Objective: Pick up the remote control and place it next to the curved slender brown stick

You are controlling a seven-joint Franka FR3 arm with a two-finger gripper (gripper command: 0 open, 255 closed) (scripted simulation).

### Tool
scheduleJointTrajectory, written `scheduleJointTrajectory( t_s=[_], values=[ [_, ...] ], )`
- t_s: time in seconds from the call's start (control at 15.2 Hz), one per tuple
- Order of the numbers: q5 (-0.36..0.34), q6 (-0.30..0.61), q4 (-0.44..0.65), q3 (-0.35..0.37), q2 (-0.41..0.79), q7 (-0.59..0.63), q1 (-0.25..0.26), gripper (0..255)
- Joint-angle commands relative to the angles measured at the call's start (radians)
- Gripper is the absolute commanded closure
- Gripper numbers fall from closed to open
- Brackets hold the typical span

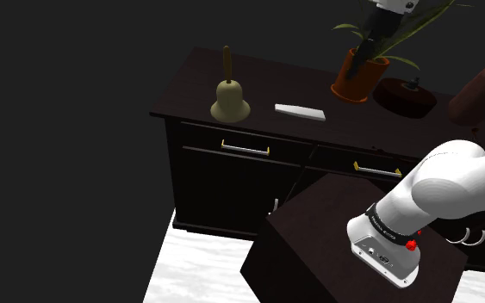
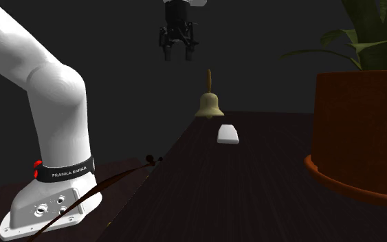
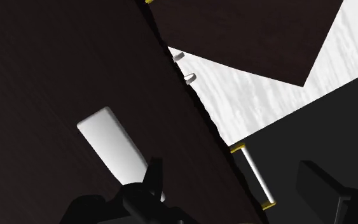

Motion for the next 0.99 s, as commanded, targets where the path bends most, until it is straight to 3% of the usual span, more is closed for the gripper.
scheduleJointTrajectory(
  t_s=[0.0, 0.53, 0.92],
  values=[
    [-0.022, 0.063, -0.023, -0.028, 0.04, -0.067, 0.01, 0],
    [-0.078, 0.315, -0.057, -0.139, 0.261, -0.318, 0.053, 0],
    [-0.07, 0.494, -0.02, -0.208, 0.479, -0.512, 0.091, 0]
  ],
)
